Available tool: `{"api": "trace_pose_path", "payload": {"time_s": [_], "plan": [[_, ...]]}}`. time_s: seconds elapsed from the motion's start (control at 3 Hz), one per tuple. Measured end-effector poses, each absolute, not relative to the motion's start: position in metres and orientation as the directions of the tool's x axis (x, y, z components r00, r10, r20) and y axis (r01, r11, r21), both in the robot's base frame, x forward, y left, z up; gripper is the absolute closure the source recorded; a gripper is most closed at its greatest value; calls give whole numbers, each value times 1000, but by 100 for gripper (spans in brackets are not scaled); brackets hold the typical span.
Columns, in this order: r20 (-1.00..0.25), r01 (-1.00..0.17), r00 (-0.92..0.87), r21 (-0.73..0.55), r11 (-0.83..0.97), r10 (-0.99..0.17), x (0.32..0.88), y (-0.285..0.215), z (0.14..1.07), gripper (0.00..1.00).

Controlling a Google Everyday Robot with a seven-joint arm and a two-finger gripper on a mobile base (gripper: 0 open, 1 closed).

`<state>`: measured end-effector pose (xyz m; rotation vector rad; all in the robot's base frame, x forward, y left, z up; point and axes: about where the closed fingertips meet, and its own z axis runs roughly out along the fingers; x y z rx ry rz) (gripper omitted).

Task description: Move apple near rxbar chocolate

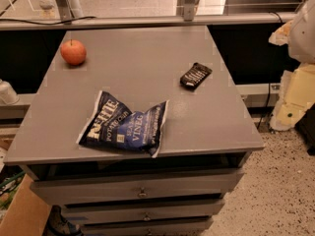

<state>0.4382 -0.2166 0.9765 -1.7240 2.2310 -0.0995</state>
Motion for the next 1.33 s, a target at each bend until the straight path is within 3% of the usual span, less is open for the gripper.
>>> {"api": "trace_pose_path", "payload": {"time_s": [0.67, 1.33], "plan": [[-228, -932, -193, -260, 251, -954, 444, -212, 981, 0], [-321, -937, 28, -338, 87, -947, 499, -133, 992, 0]]}}
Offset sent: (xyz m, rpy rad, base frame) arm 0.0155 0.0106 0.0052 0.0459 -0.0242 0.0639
